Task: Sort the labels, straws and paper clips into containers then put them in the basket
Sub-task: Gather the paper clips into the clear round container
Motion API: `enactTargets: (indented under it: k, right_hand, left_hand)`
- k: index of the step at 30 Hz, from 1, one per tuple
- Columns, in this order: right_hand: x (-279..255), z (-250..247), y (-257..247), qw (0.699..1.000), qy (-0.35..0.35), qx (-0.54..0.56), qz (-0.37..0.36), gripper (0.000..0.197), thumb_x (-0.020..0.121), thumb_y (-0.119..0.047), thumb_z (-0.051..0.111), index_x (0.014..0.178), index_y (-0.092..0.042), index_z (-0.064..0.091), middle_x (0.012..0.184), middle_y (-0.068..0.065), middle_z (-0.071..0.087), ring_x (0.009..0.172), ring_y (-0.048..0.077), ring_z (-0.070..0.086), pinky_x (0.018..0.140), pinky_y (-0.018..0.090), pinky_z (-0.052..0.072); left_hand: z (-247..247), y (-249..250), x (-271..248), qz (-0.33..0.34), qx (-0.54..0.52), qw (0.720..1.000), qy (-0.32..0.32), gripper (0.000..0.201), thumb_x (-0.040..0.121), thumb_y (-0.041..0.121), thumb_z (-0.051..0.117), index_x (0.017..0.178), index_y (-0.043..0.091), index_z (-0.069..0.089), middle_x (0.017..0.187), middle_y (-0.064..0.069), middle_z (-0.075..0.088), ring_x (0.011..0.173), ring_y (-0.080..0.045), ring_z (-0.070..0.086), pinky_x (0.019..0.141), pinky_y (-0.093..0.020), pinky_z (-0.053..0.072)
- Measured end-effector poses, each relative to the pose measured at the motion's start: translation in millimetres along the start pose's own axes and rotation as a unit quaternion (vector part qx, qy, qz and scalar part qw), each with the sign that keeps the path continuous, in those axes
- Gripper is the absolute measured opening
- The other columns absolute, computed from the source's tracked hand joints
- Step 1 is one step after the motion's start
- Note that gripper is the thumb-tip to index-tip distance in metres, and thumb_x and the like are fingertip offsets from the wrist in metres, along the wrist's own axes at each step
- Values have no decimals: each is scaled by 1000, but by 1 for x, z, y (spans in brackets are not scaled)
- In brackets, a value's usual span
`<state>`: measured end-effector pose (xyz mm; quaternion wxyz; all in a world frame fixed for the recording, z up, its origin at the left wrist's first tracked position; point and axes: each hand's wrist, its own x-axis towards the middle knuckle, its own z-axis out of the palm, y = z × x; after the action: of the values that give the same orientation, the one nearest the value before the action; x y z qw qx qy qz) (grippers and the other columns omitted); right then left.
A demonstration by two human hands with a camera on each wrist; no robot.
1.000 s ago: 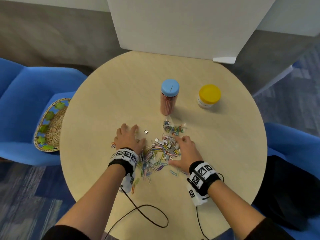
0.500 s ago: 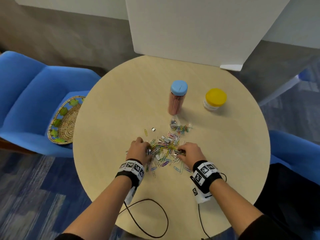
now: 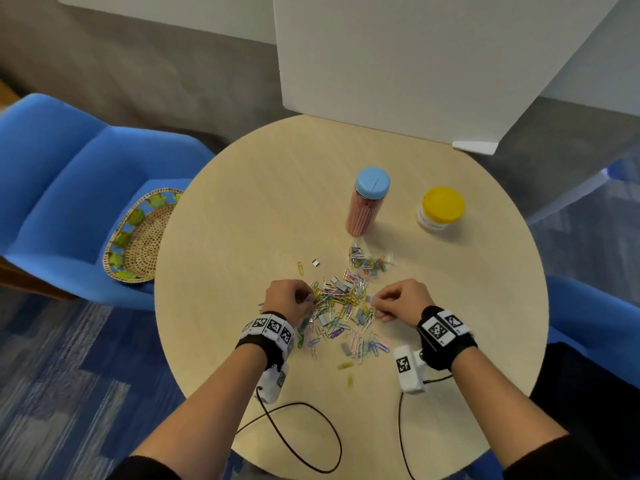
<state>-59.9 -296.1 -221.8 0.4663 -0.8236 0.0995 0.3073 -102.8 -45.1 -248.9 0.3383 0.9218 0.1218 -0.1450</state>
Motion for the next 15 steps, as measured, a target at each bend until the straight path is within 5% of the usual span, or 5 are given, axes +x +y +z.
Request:
enactTargets:
  k: [4, 9, 12, 15]
  right_hand:
    - [11, -3, -17, 999, 15, -23, -36, 12, 81, -6, 78, 91, -2, 73, 72, 14, 74, 61, 22, 70, 67, 35, 62]
    - [2, 33, -7, 943, -47, -322, -73, 7, 85, -21, 74, 90, -17, 73, 93, 0, 68, 80, 14, 65, 78, 27, 56]
    - [-8, 41, 8, 935, 3, -343, -85, 30, 79, -33, 77, 99, -22, 57, 104, -4, 49, 84, 17, 57, 73, 26, 46]
    - [-12, 46, 20, 934, 7, -344, -99, 68, 71, -47, 81, 126, -28, 46, 120, -2, 40, 96, 20, 55, 79, 32, 51]
  left_hand:
    - [-8, 15, 14, 37, -56, 997, 29, 13, 75, 16, 81, 88, 16, 77, 83, -1, 74, 76, -14, 67, 80, -29, 57]
    - [-20, 49, 38, 76, -141, 986, 49, 17, 75, 14, 83, 91, 12, 77, 80, 2, 72, 71, -5, 65, 70, -9, 50]
    - [-26, 72, 53, 106, -165, 981, 12, 19, 75, 12, 83, 92, 11, 77, 78, 4, 71, 70, -3, 66, 70, -8, 50]
    - [-24, 88, 71, 134, -120, 984, -16, 22, 73, 17, 84, 94, 15, 78, 82, 4, 74, 73, -5, 67, 77, -14, 53]
